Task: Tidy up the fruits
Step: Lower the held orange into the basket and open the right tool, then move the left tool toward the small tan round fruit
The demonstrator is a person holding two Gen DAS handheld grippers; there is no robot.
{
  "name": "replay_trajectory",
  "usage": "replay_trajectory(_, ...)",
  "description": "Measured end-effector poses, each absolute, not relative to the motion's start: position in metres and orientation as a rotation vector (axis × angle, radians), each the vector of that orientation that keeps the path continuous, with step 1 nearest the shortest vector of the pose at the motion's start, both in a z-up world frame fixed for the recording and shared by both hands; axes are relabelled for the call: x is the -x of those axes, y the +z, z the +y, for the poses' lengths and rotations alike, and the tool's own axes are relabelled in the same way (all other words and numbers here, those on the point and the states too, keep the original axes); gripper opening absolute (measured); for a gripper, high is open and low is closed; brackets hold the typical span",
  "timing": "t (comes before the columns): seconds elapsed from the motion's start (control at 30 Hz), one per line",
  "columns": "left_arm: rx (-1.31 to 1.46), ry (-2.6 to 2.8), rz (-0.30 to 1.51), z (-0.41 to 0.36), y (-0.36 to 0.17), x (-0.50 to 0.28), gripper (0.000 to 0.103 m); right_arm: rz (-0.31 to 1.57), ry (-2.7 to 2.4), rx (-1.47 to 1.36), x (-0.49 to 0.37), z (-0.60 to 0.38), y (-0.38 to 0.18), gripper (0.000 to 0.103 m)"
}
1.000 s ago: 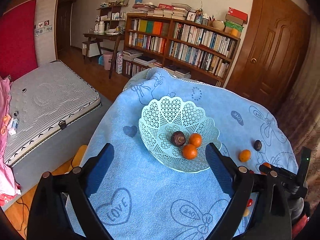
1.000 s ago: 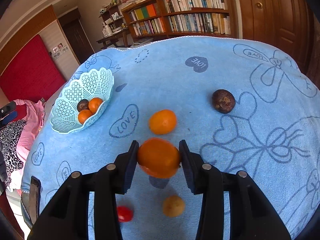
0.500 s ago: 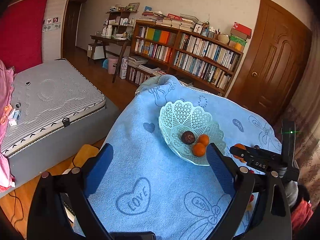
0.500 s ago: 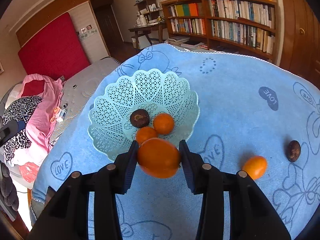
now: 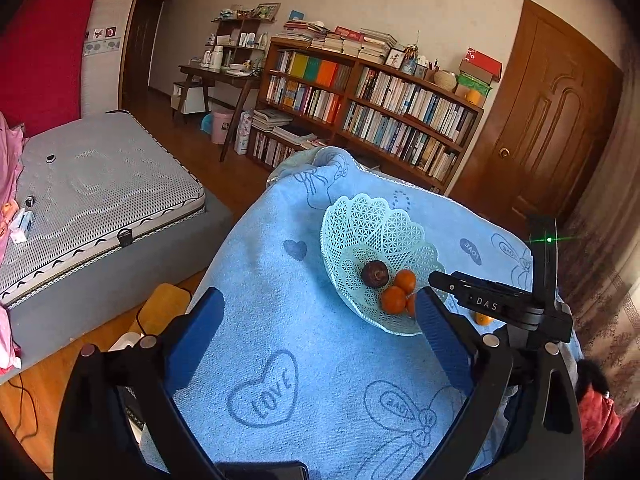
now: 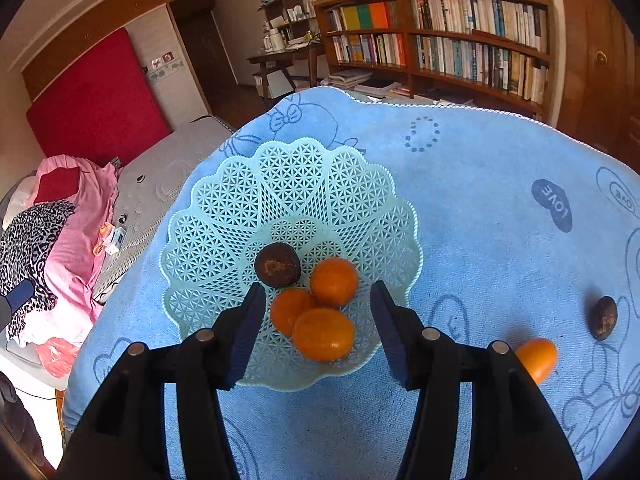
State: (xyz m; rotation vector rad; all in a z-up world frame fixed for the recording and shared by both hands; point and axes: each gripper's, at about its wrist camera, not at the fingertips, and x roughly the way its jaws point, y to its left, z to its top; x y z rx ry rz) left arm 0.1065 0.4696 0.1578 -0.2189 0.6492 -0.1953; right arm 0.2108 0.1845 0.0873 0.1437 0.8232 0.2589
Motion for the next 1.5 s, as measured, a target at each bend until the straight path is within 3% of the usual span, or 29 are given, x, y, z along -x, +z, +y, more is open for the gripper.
replay_trajectory(0.57, 0.287, -0.221, 0.661, 0.447, 0.159, -0.105, 0.099, 0.795, 0.23, -0.241, -0.156, 0.115, 0.08, 0.057)
replay_trajectory(1.17, 0.192, -0.283, 0.634, 0.387, 0.195, -0.092, 0.099, 0.766, 0.142, -0.237, -0.091, 0.032, 0.061, 0.062)
replay_trajectory(1.5, 0.295, -0.322, 0.718, 0.347, 0.151, -0.093, 0.1, 0.755, 0.119, -0.281, -0.081, 0.008, 0.052, 0.062)
